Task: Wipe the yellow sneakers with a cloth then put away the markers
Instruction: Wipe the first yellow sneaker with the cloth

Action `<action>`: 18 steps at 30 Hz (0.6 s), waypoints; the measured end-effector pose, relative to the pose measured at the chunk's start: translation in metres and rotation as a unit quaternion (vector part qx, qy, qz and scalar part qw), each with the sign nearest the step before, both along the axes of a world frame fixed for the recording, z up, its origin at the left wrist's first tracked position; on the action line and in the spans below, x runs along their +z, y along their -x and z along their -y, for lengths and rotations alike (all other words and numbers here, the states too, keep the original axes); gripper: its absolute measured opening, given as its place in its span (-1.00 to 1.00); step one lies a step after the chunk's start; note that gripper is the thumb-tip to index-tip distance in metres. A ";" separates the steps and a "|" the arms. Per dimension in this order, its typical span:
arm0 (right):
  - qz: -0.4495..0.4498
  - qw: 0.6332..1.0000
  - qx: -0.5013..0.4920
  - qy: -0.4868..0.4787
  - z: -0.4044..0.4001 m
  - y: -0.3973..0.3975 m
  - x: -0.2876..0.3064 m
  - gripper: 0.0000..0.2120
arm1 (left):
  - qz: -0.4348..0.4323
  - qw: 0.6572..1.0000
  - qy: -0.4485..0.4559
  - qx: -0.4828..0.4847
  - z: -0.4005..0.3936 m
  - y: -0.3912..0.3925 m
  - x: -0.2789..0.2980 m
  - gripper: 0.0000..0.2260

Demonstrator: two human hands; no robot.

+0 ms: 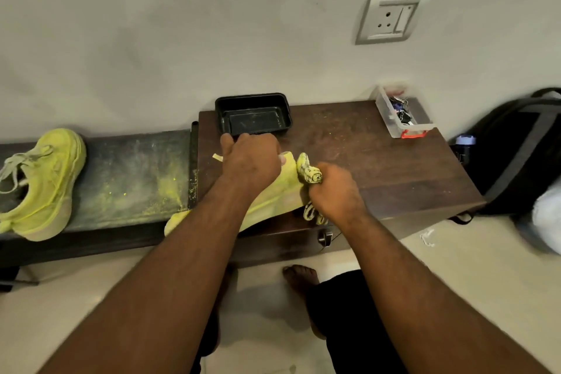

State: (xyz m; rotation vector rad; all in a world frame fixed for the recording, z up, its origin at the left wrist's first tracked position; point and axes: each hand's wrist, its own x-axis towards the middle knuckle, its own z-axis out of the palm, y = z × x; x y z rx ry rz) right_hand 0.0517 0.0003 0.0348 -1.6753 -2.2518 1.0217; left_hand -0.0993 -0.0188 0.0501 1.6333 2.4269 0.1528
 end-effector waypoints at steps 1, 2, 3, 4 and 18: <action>0.030 0.999 0.004 0.013 -0.003 -0.005 0.001 -0.85 | -0.006 1.000 0.015 -0.006 -0.006 -0.001 0.001 -0.82; 0.049 0.999 -0.003 0.020 -0.007 -0.010 0.000 -0.86 | -0.012 1.000 0.023 -0.011 -0.009 -0.001 0.003 -0.84; 0.051 0.998 -0.022 0.019 -0.010 -0.015 -0.001 -0.89 | -0.012 1.000 0.024 -0.014 -0.011 -0.002 0.005 -0.85; 0.037 0.998 -0.046 0.013 -0.012 -0.020 -0.002 -0.92 | 0.001 1.000 0.018 -0.019 -0.011 -0.004 0.009 -0.86; -0.291 0.900 0.089 -0.312 0.033 -0.024 0.027 -0.41 | 0.278 0.891 -0.349 0.079 0.123 -0.016 0.025 -0.75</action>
